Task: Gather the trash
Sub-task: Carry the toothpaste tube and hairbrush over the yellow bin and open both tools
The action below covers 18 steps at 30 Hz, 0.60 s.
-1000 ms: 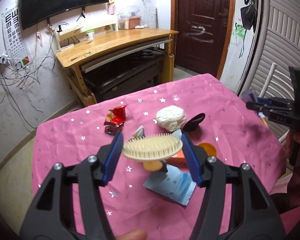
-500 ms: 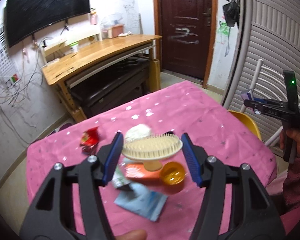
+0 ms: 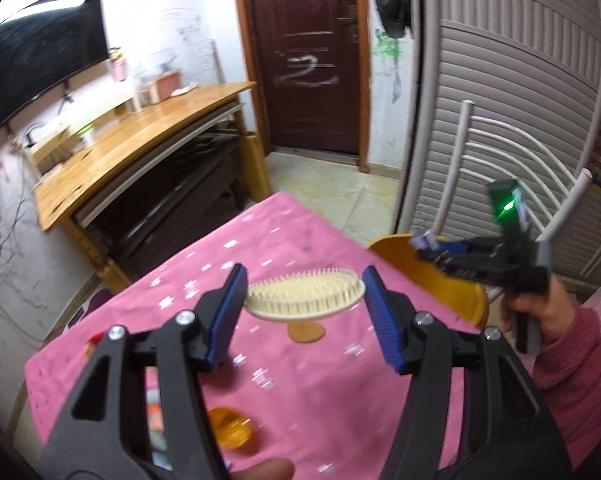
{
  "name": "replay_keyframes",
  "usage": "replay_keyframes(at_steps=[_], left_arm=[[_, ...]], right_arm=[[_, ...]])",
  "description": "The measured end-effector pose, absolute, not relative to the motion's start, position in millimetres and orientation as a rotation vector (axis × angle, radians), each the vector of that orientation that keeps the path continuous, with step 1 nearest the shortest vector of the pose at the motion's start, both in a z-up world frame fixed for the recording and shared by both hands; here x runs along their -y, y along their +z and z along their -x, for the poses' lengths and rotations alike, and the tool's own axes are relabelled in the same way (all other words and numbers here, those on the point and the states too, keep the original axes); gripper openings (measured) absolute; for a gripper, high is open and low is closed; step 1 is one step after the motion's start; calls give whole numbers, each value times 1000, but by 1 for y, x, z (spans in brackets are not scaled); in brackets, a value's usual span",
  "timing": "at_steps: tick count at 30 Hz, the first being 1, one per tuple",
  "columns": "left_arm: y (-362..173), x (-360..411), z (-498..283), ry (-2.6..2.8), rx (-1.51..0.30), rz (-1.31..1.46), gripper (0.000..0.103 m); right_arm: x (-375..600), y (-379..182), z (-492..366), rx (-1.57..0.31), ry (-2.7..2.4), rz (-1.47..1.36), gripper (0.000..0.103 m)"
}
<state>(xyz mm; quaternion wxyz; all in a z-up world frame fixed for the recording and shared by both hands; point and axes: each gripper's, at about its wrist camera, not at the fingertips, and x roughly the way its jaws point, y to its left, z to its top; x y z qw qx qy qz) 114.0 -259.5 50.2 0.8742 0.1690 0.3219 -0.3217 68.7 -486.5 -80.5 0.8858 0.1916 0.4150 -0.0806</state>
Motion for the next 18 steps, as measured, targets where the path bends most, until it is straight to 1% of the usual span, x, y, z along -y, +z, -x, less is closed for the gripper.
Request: replay_keyframes(at_steps=[3, 4, 6, 8, 11, 18], left_arm=[[49, 291, -113, -717, -675, -365, 57], [47, 304, -113, -733, -678, -371, 57], [44, 321, -113, -758, -686, -376, 57], [40, 338, -115, -782, -700, -378, 57], [30, 359, -120, -805, -736, -379, 57], [2, 402, -130, -833, -814, -395, 57]], right_arm=[[497, -93, -69, -897, -164, -424, 28], [501, -96, -68, -899, -174, -435, 31], [512, -100, -64, -905, -192, -464, 43], [522, -101, -59, -892, -219, -490, 47], [538, -97, -48, -858, -255, -519, 52], [575, -84, -18, -785, -372, -560, 58]])
